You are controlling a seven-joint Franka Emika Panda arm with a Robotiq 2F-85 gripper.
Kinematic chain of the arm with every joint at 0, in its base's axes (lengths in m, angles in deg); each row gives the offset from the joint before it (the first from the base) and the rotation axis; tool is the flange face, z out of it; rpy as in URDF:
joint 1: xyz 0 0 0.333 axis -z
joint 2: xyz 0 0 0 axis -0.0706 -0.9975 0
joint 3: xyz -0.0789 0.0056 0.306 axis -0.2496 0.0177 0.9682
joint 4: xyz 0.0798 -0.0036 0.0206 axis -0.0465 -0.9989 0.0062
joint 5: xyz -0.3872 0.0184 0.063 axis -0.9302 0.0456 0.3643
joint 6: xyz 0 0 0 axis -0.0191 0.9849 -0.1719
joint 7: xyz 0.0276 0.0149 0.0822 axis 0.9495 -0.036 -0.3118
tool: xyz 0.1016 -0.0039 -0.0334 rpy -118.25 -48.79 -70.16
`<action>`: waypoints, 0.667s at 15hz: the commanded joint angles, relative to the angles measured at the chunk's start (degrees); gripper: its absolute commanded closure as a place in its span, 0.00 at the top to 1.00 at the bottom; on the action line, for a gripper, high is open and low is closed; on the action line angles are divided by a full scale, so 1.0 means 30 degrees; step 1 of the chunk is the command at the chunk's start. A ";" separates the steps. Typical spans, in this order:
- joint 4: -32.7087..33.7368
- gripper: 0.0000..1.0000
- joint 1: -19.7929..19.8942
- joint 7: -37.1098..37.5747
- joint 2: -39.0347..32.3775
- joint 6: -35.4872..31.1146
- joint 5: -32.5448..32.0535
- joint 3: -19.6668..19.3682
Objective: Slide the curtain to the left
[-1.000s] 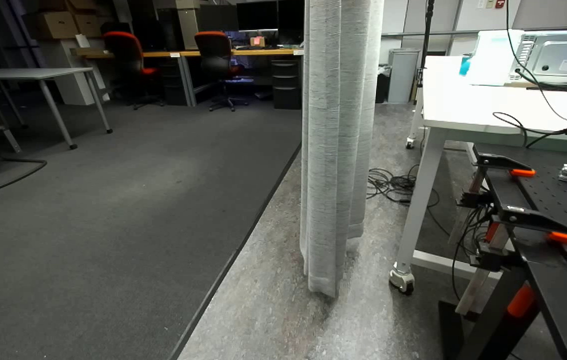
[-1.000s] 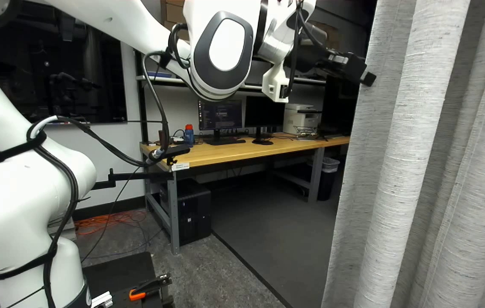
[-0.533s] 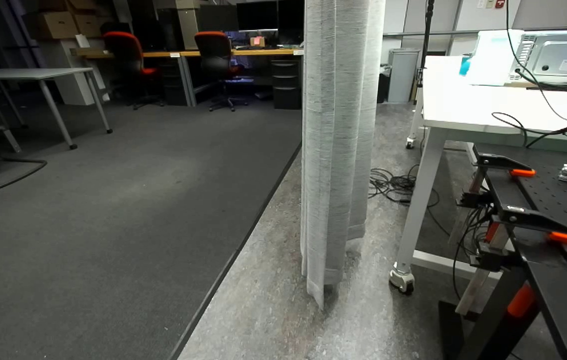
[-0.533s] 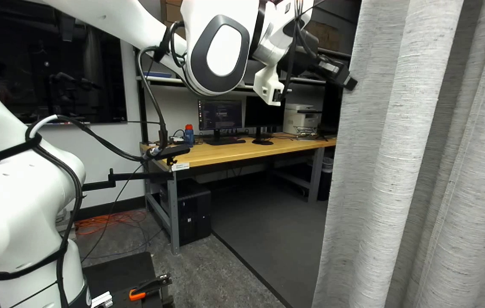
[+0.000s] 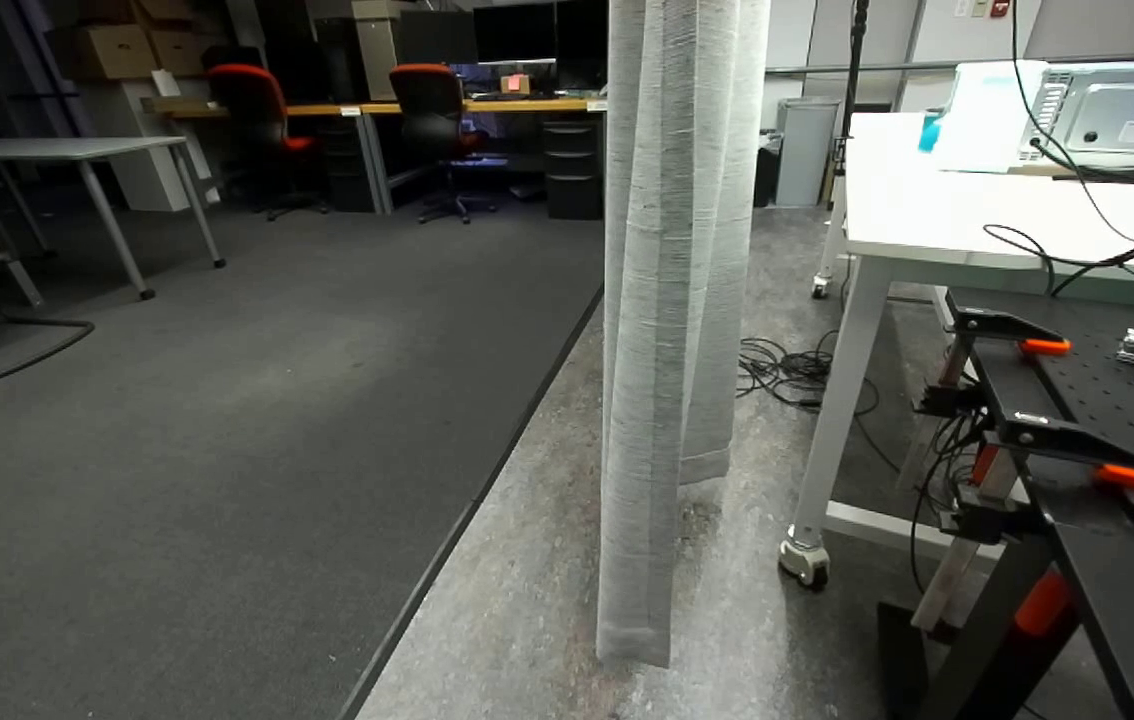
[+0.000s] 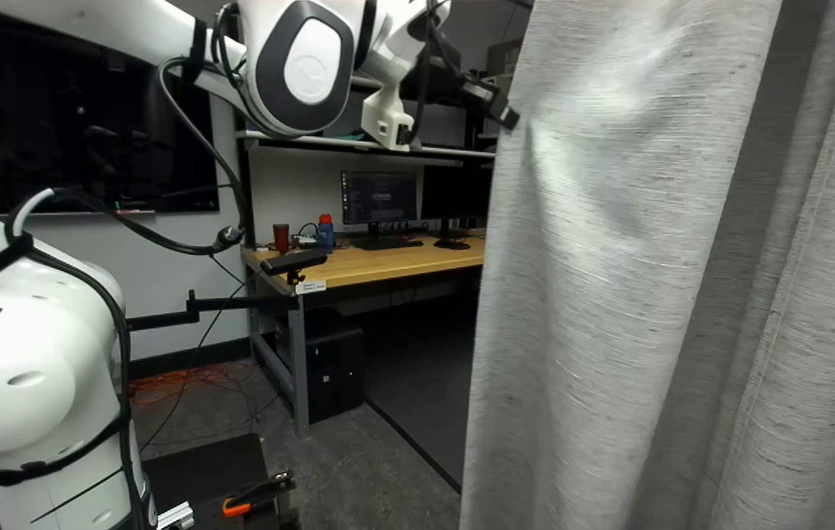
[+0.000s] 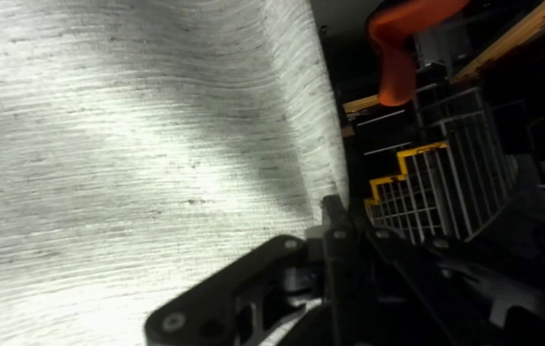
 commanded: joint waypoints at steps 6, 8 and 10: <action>-0.0948 0.01 -0.2571 0.0555 0.5214 0.2378 0.0977 0.6310; -0.1124 0.01 -0.3344 0.0632 0.5985 0.2157 0.0877 0.7778; -0.1274 0.01 -0.4069 0.0668 0.6923 0.2363 0.0828 0.8869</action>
